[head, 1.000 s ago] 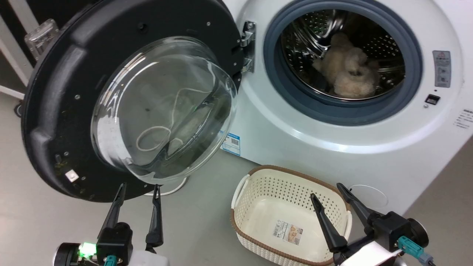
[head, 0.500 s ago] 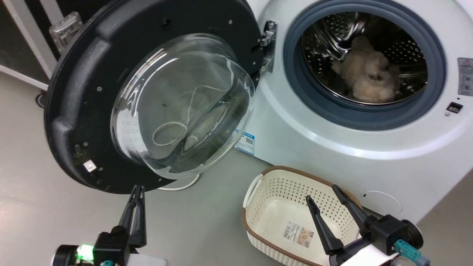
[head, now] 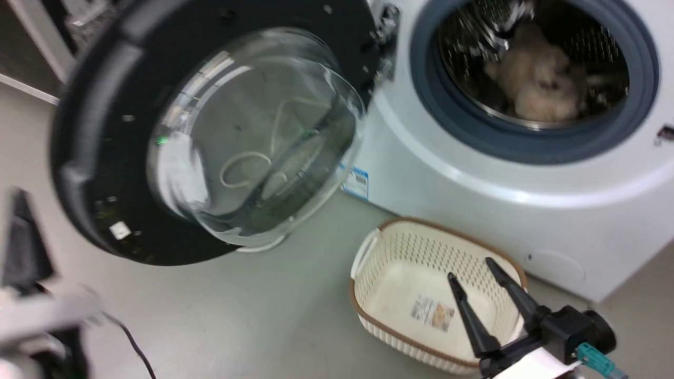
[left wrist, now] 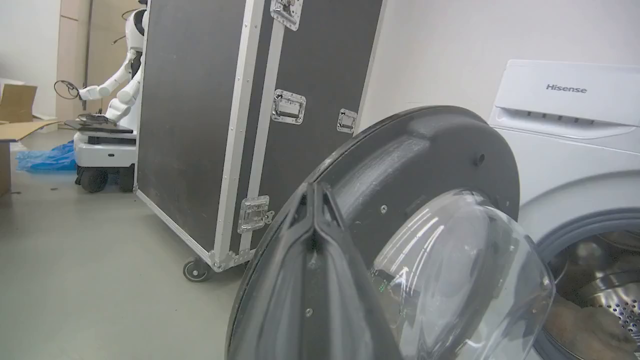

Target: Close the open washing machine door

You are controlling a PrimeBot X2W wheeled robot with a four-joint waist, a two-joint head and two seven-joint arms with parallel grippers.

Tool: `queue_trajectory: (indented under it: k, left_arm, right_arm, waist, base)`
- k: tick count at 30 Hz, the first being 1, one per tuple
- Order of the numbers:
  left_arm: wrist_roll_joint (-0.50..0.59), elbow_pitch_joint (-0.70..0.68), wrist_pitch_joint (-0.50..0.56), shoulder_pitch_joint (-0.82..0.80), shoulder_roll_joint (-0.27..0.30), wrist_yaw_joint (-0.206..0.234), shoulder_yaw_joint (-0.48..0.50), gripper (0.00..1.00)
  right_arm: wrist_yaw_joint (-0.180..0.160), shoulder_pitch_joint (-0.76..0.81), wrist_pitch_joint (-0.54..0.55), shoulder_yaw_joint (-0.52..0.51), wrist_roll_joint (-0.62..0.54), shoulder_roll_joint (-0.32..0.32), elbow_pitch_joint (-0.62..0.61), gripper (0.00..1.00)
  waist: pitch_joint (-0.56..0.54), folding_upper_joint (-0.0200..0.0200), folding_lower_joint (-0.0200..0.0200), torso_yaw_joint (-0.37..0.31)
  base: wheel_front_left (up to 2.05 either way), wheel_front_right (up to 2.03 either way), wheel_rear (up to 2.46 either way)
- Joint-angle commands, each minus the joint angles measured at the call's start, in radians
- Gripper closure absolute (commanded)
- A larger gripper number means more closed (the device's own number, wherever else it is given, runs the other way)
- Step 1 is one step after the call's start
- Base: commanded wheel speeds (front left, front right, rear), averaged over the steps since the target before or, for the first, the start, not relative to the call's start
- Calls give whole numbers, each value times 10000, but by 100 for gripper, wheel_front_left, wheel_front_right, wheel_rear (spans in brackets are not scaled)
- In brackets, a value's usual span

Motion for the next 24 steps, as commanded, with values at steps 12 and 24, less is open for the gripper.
queue_trajectory:
  k: [12,24]
  left_arm:
    - [-6345,4577,5478,-4483,2177,688,3154,100]
    - [-8303,4963,8701,-4201,2254,324,3171,100]
  right_arm:
    - [8,-417,-230,182,395,-795,-94,0]
    - [8,-451,-230,164,531,-640,31,0]
  waist:
    - [1278,0,0,-1029]
    - [1083,0,0,-1374]
  base:
    - [0,0,0]
    - [0,0,0]
